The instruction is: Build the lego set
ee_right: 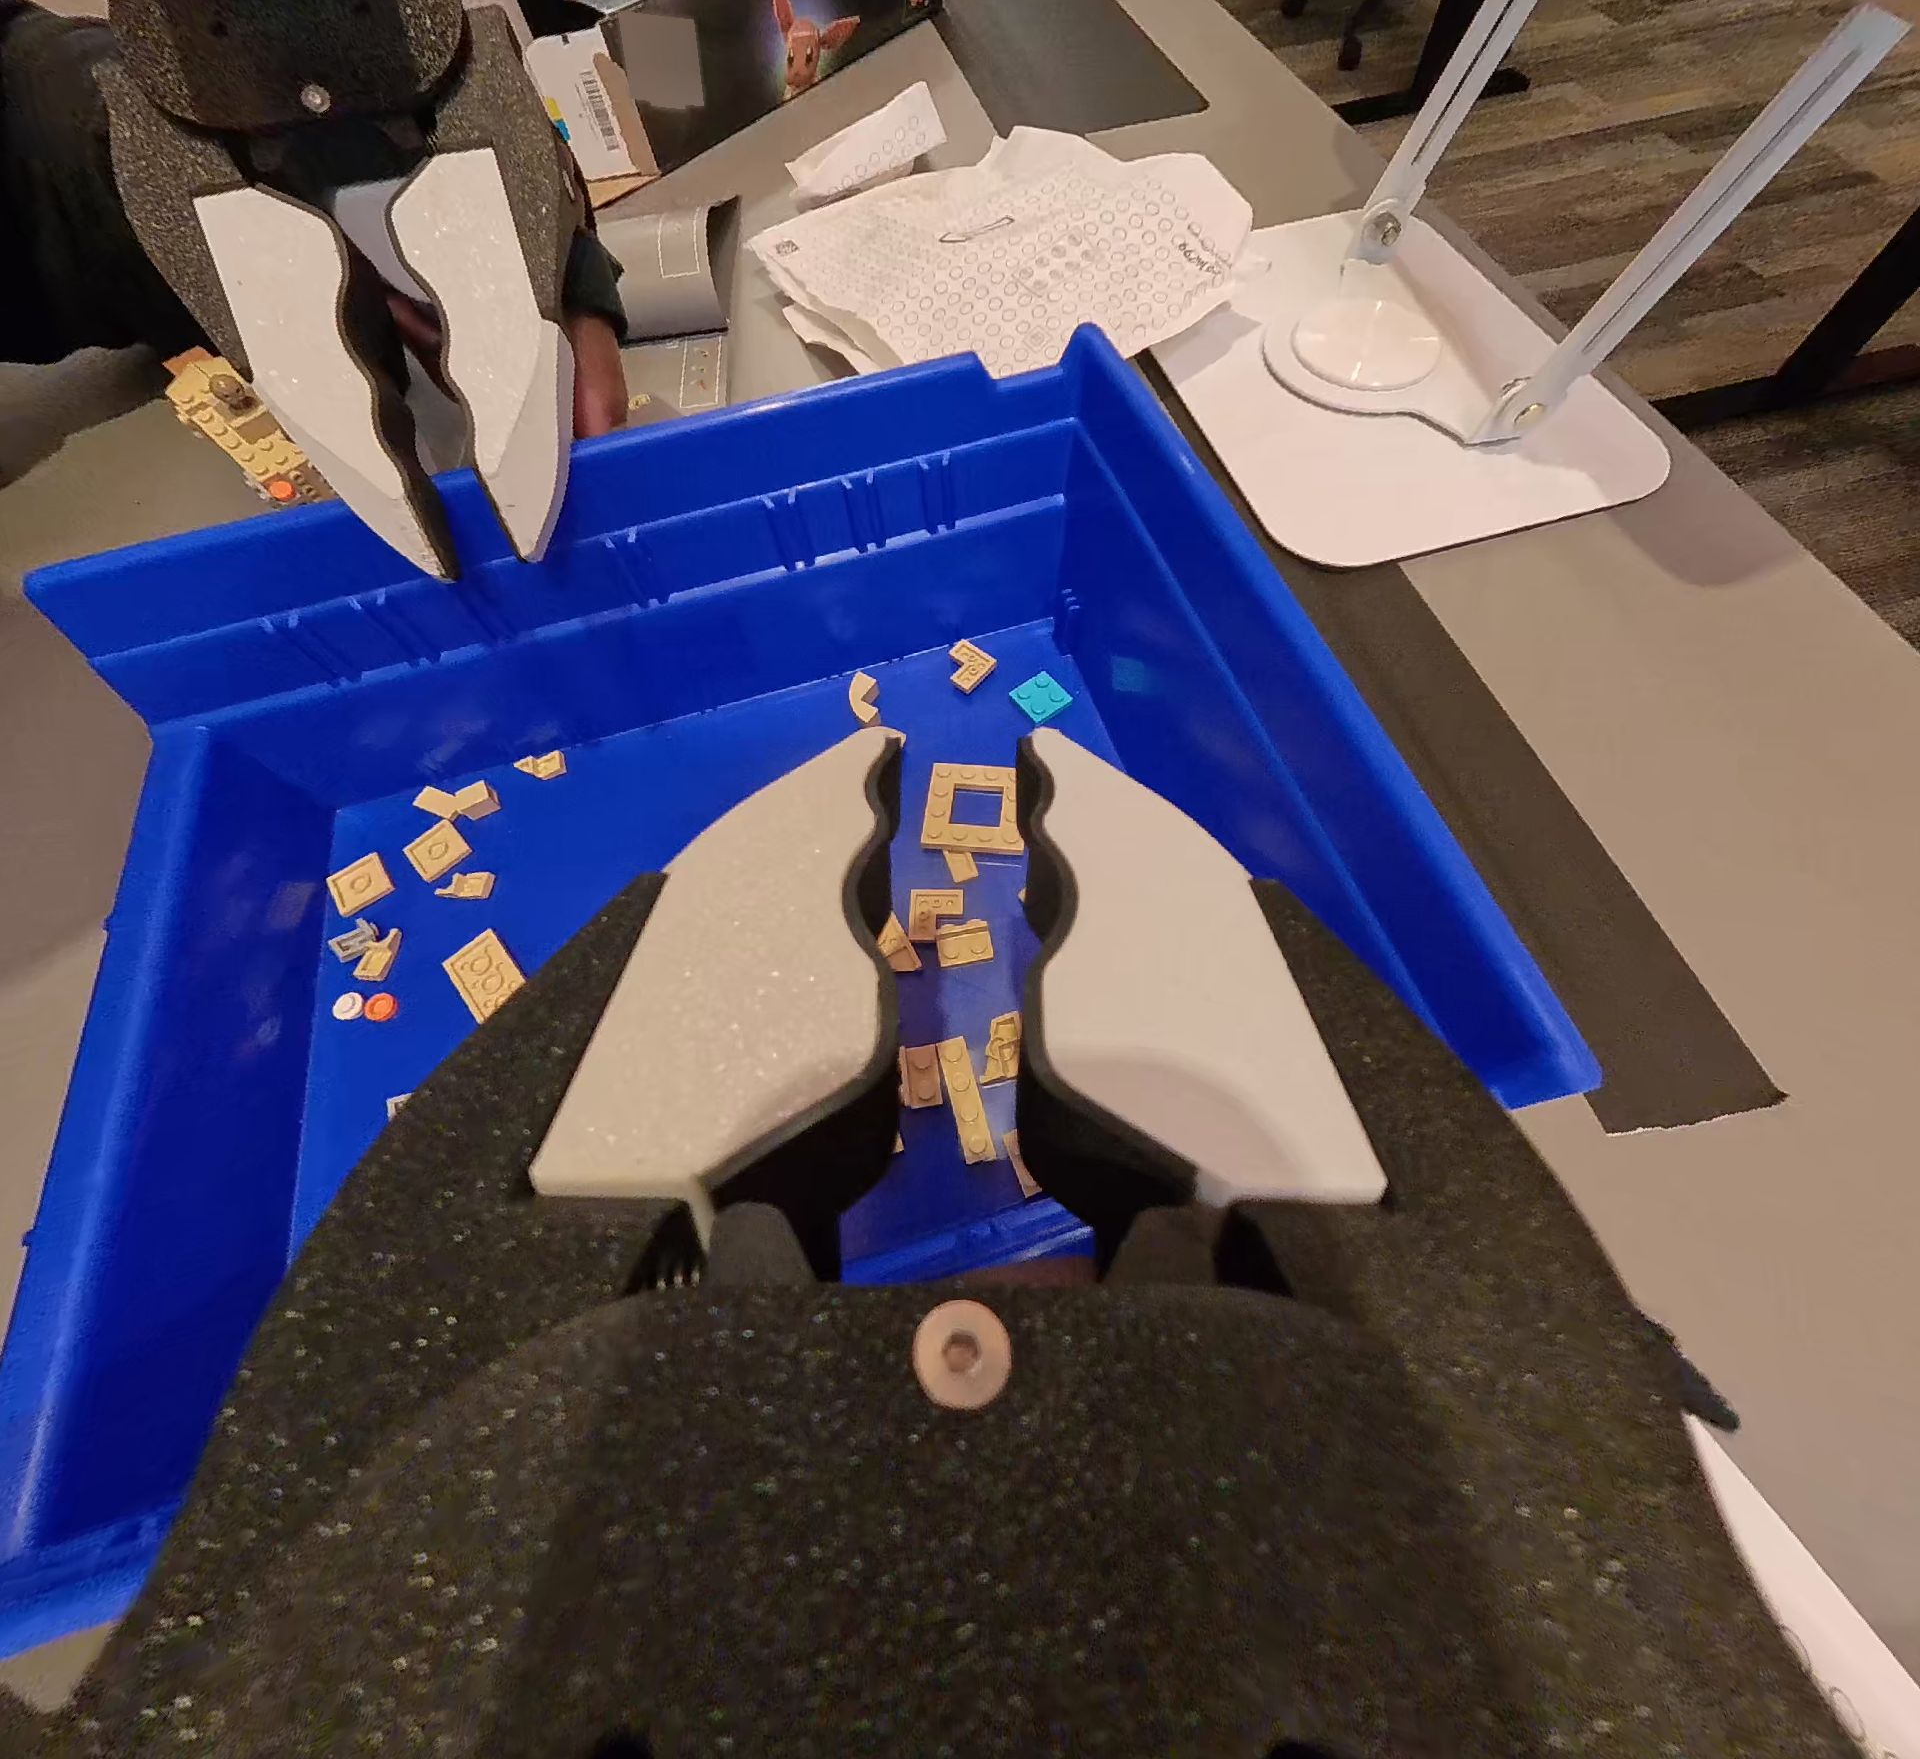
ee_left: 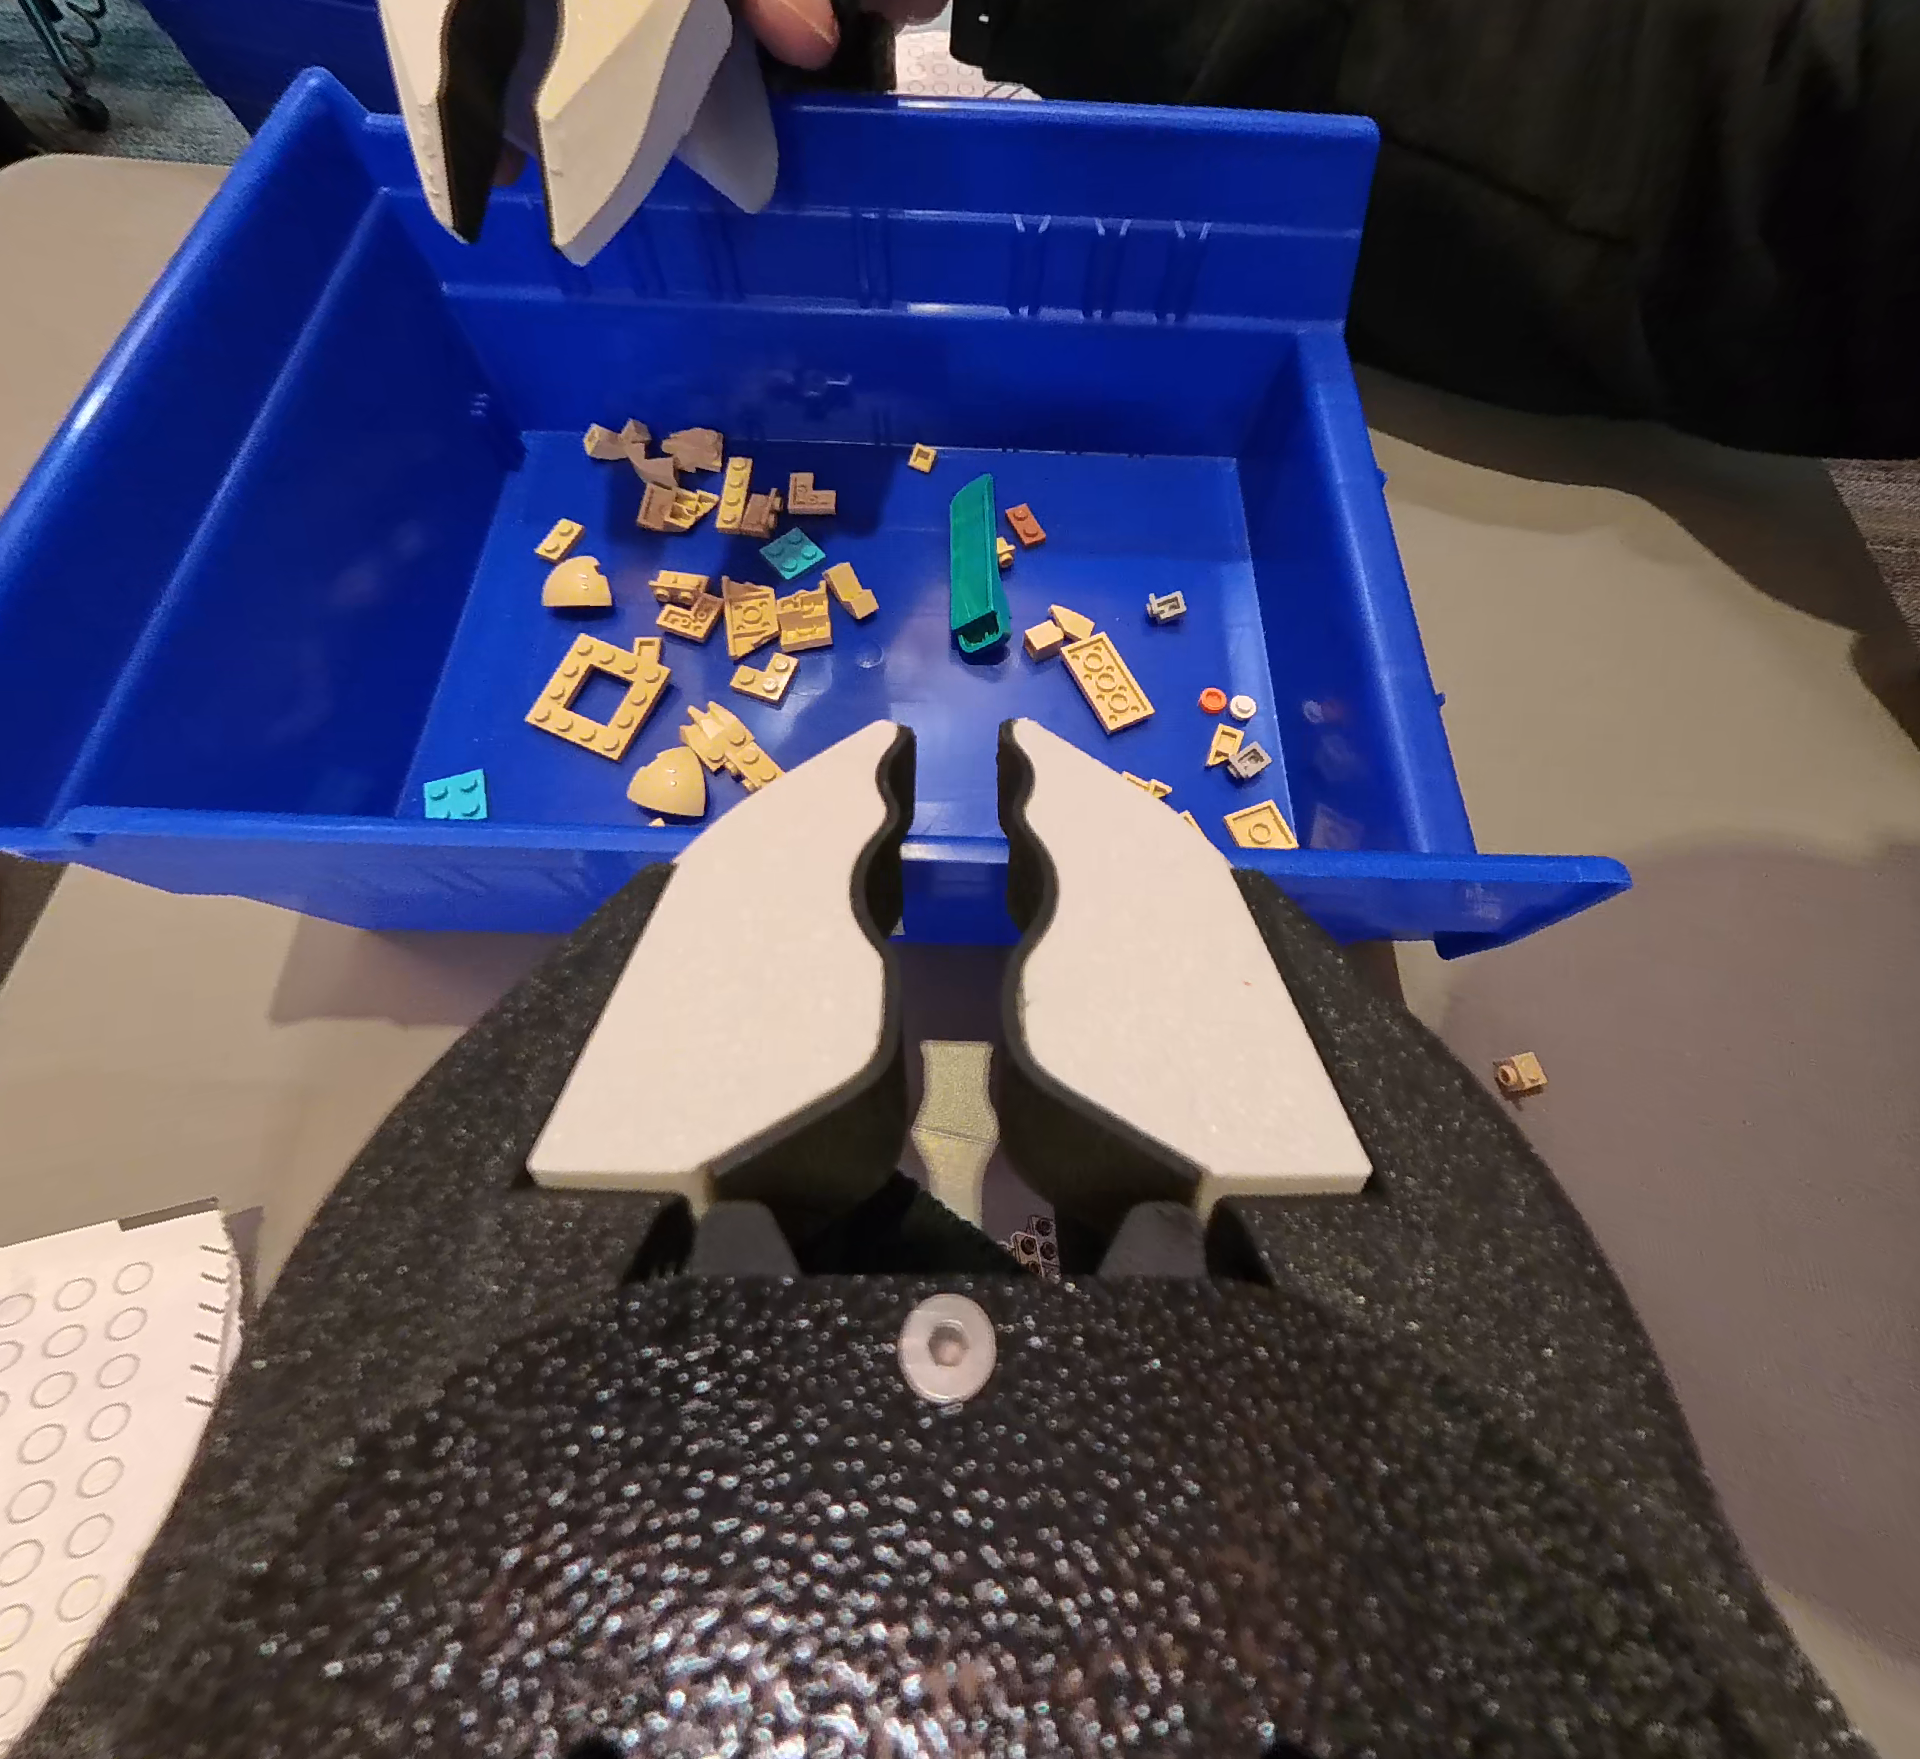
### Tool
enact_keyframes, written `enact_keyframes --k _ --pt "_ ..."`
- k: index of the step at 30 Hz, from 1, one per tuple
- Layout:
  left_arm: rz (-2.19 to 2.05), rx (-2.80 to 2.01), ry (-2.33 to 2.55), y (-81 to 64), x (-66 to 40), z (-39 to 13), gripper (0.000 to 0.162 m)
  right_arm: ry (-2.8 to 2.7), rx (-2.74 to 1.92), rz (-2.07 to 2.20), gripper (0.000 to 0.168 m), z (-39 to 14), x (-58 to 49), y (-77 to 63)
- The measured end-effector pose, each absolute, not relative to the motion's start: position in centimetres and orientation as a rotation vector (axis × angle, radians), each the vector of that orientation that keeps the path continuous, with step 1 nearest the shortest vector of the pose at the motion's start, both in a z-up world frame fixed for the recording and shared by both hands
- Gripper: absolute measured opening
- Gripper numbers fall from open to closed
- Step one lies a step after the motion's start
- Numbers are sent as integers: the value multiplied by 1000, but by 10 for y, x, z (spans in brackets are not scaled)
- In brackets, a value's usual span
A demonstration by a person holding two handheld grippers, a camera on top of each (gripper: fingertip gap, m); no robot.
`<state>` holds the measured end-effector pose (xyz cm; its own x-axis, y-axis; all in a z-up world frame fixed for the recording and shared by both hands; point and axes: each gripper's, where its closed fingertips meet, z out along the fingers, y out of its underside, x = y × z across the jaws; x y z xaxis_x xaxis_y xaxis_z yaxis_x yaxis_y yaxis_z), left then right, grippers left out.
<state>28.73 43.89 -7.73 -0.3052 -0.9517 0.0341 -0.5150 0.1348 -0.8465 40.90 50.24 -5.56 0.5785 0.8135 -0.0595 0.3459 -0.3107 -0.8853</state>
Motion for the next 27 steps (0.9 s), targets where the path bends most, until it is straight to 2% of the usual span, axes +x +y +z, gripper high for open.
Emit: enact_keyframes --k 27 --pt "-1087 -1450 1858 440 288 -77 12 -905 -1911 706 25 -57 409 503"
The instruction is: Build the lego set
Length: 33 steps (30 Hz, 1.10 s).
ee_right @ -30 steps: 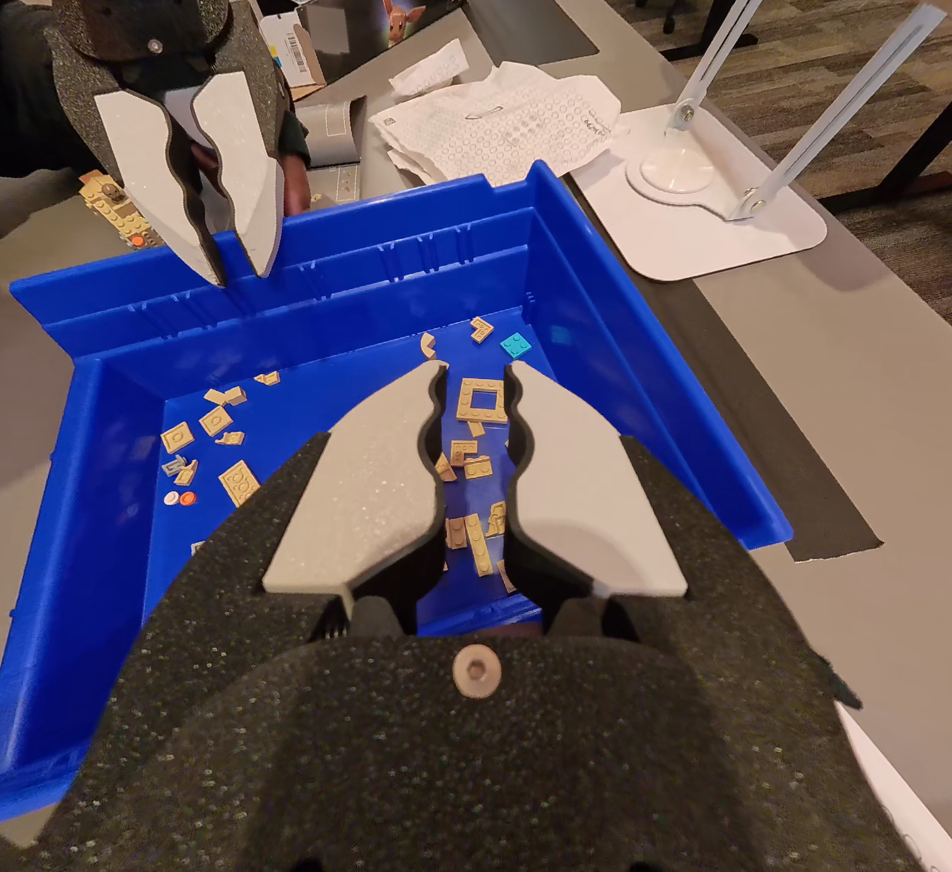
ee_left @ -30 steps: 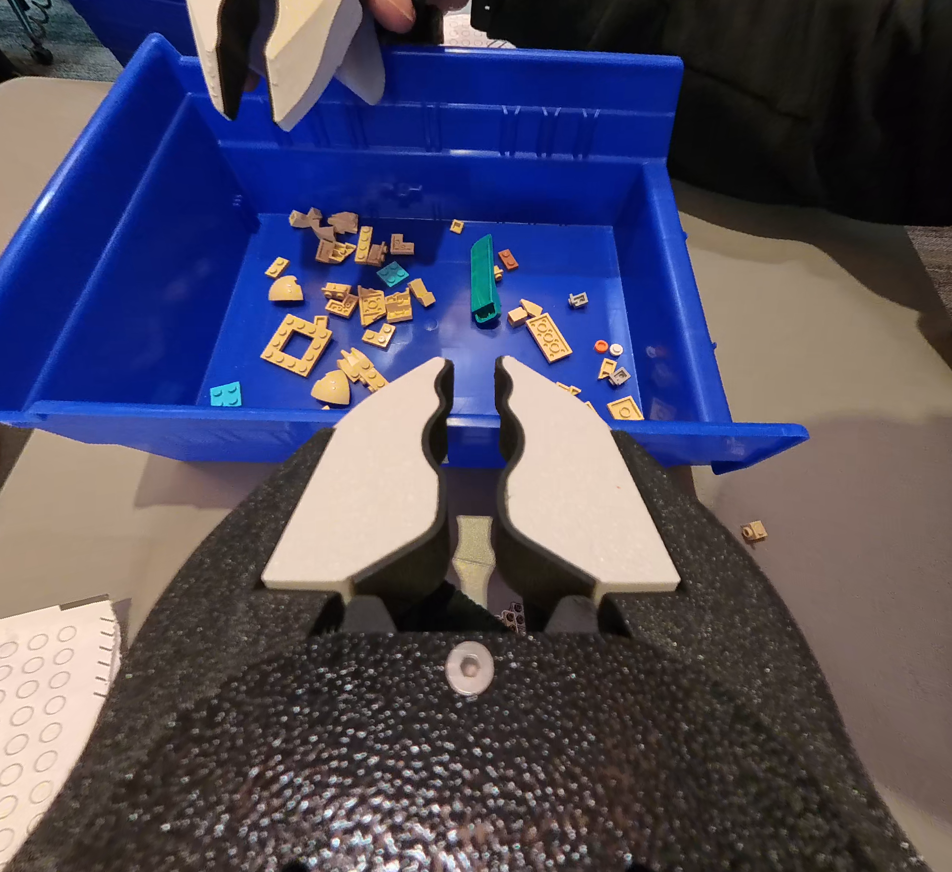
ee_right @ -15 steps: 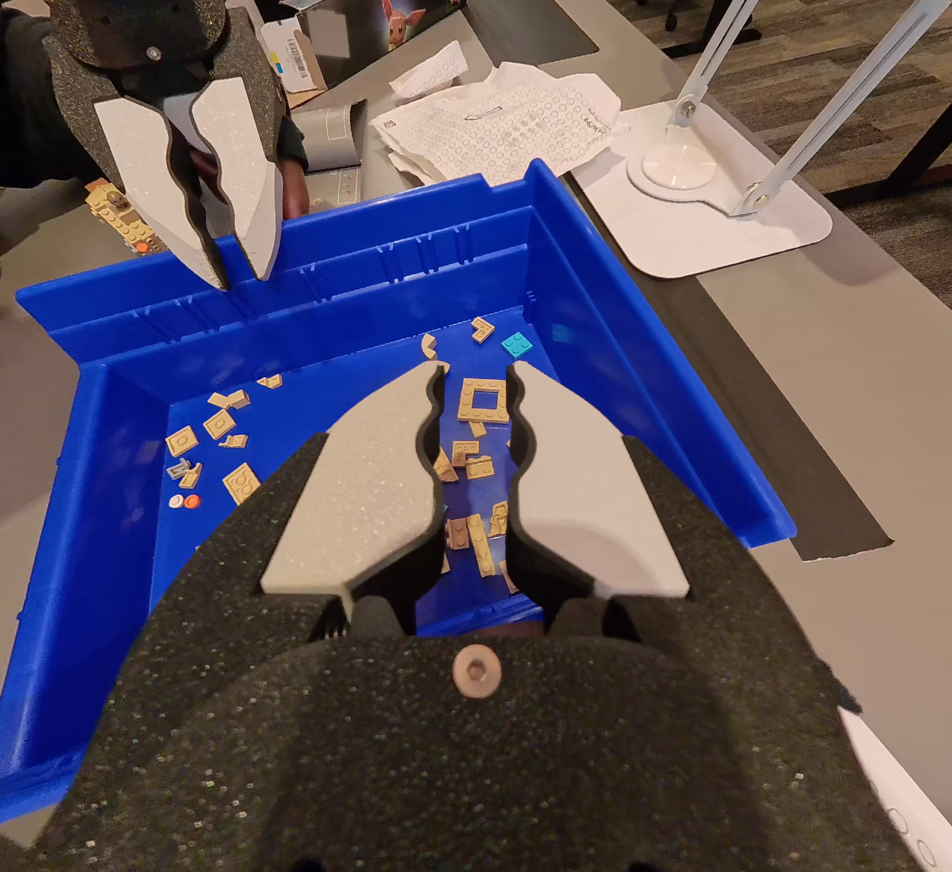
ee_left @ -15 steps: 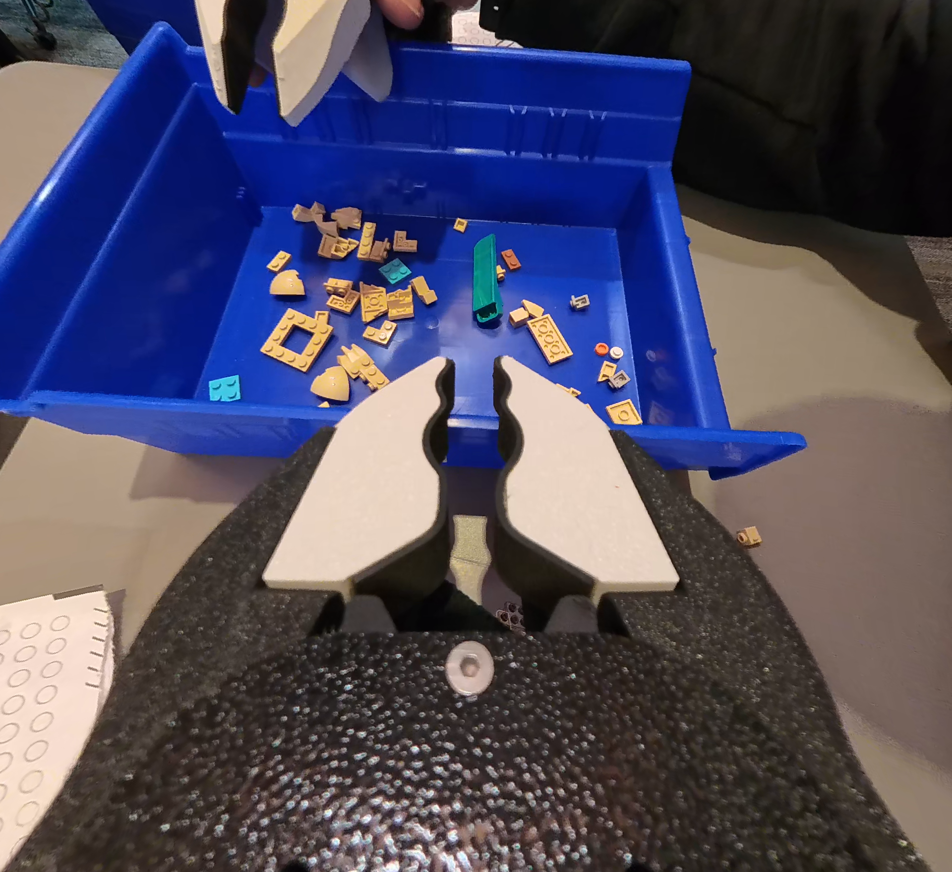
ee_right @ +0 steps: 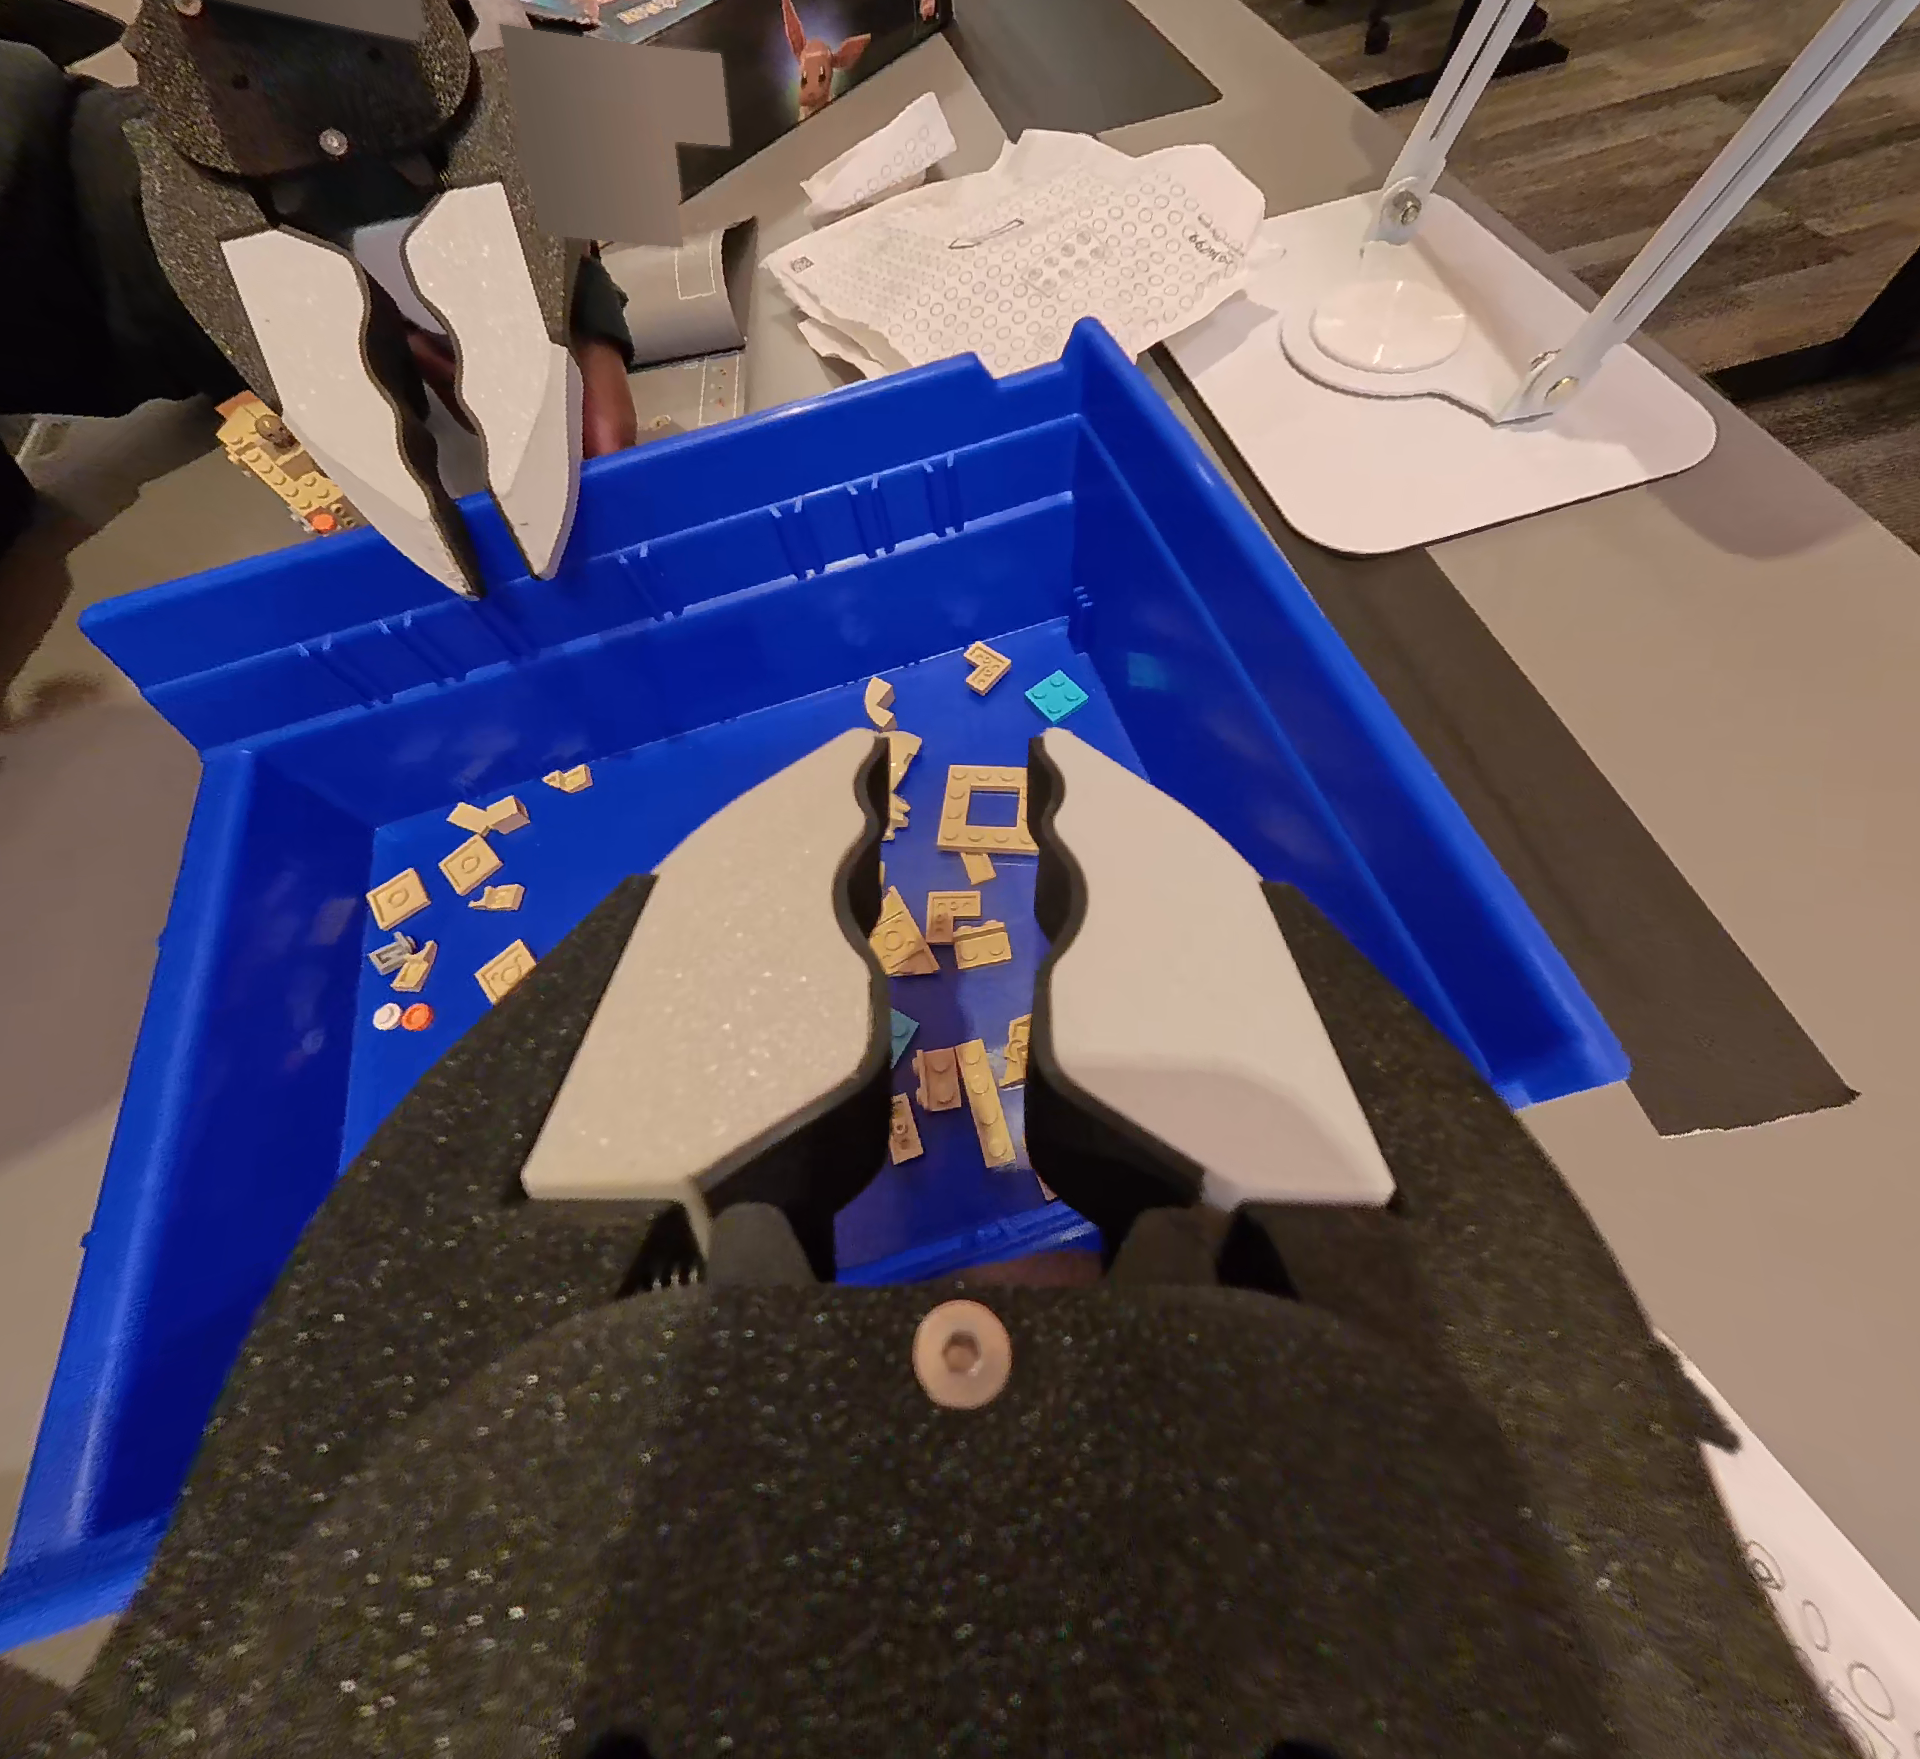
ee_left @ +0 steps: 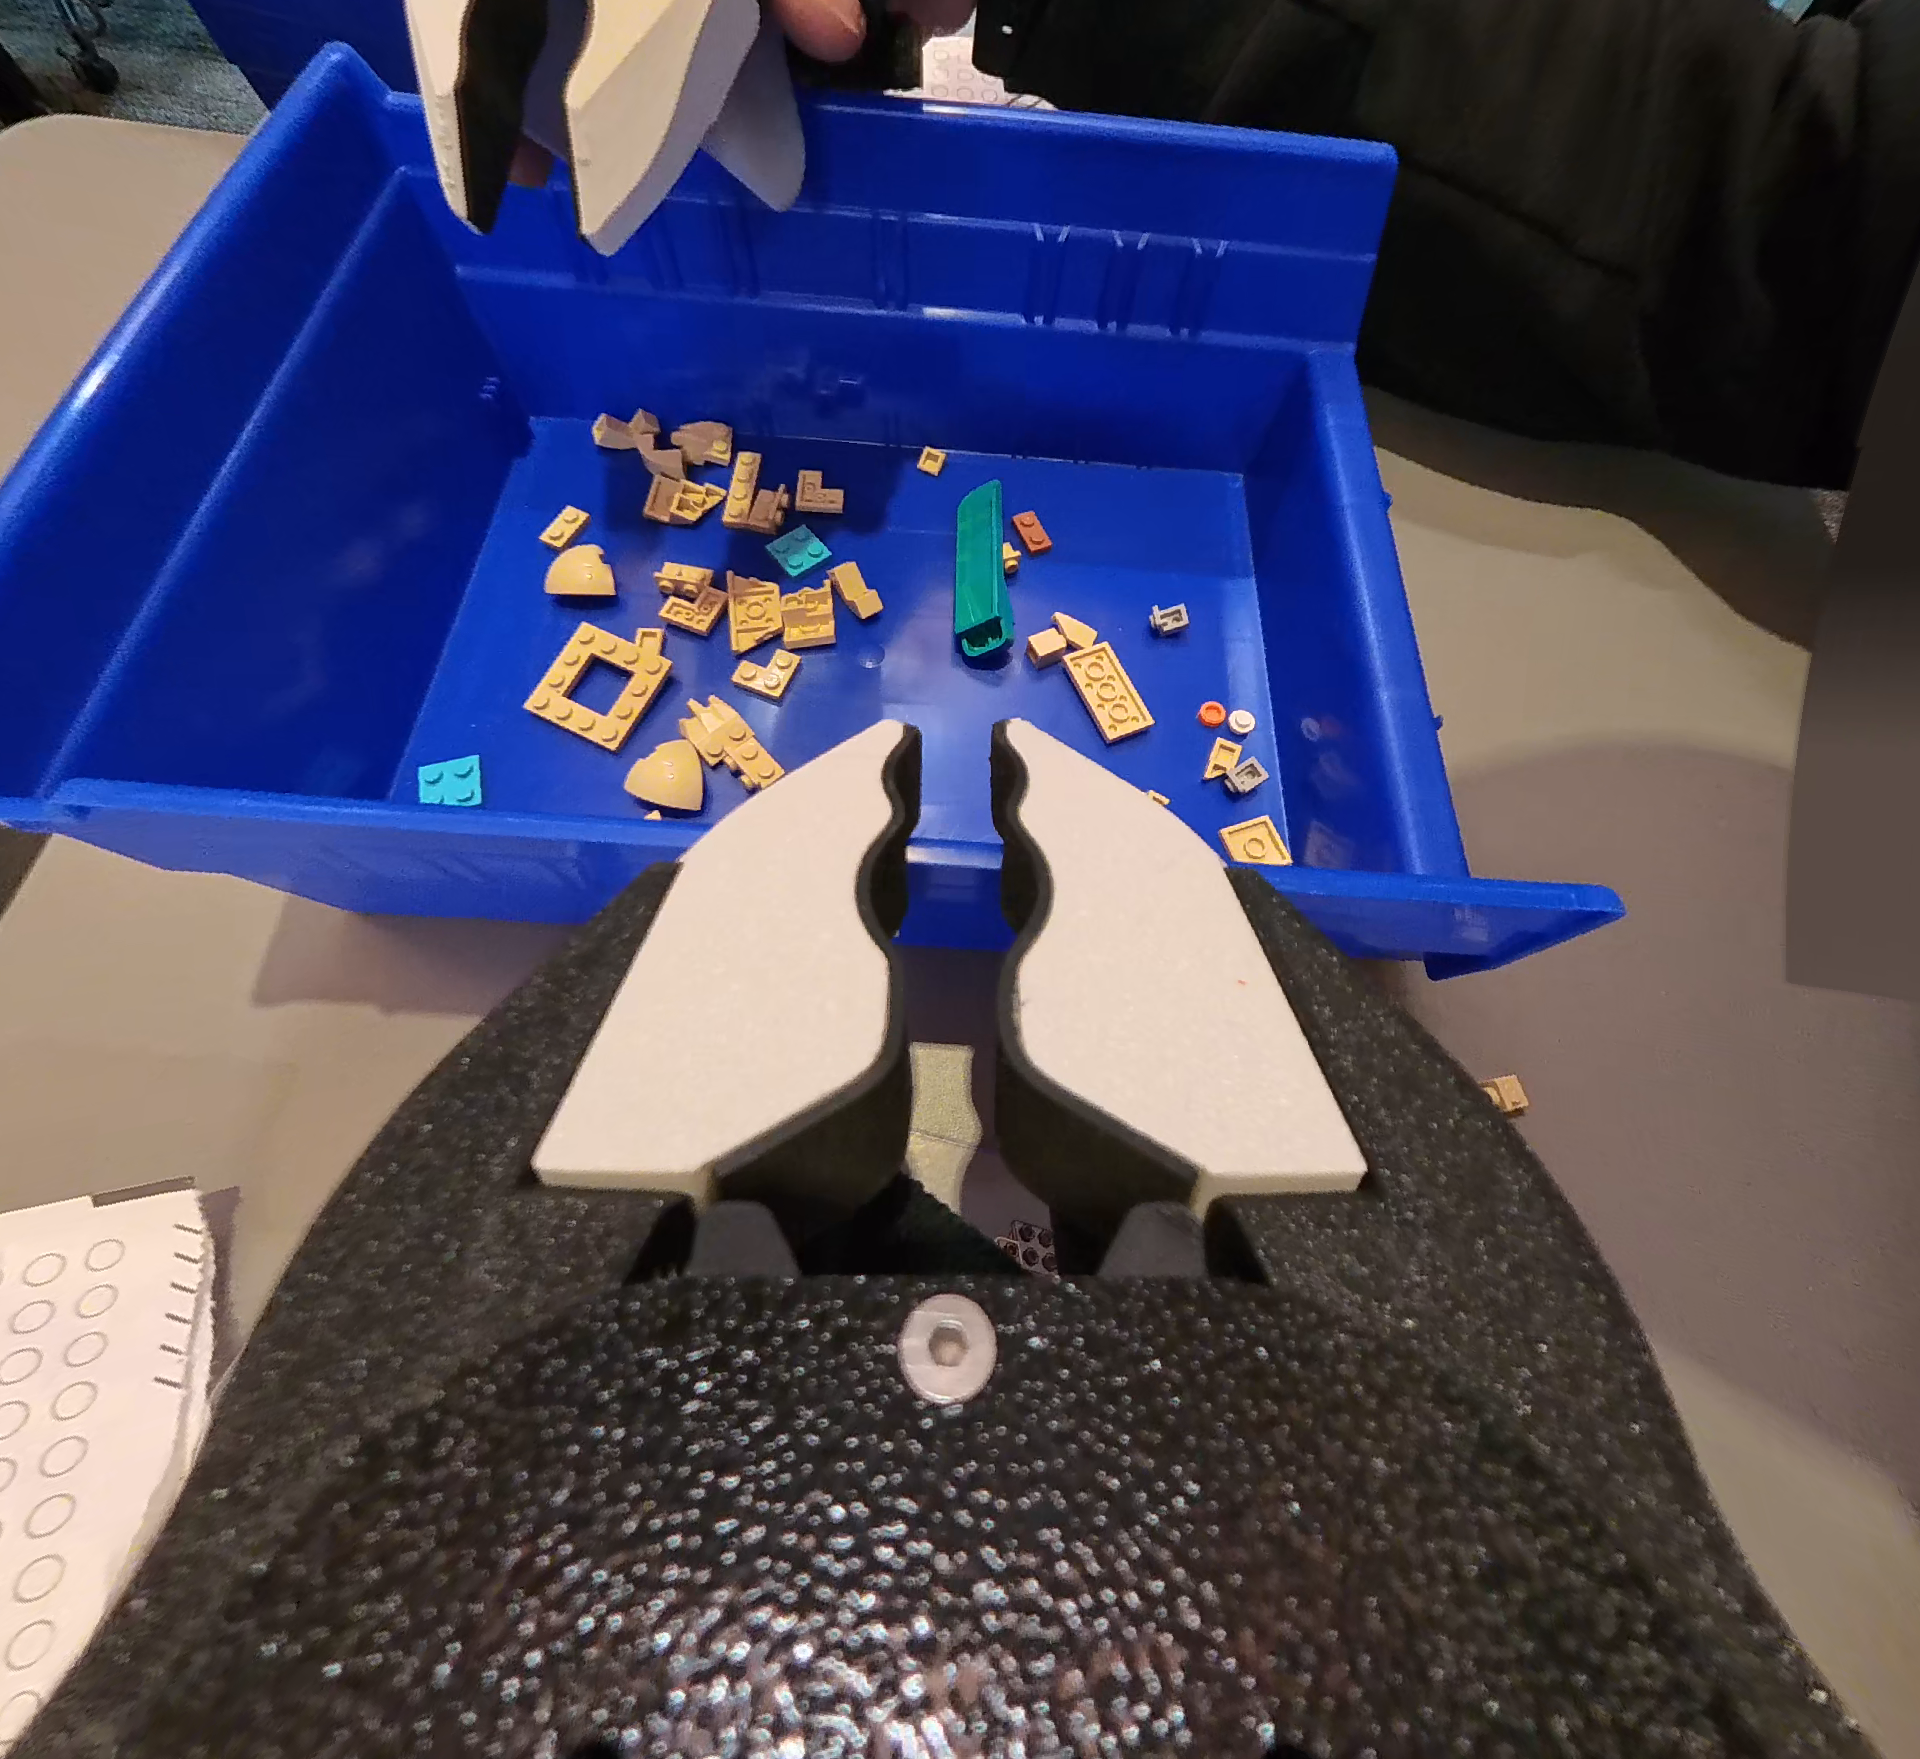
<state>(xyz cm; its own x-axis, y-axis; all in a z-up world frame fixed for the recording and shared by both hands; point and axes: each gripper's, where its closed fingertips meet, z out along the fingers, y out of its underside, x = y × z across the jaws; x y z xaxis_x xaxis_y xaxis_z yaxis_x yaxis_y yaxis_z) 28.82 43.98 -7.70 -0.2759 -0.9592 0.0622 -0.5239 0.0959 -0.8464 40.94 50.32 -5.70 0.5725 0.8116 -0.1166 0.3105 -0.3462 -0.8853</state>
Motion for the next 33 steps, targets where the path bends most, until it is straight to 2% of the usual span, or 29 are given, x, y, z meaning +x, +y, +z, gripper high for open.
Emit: enact_keyframes --k 13,21,33 --pt "-1098 -1447 1848 440 288 -77 11 -879 -1900 747 25 -55 410 503" --pt "-1127 -1451 1825 443 290 -76 1 -871 -1903 761 26 -55 410 503" --pt "-1097 -1464 1834 442 290 -76 4 -873 -1920 733 26 -57 410 505"
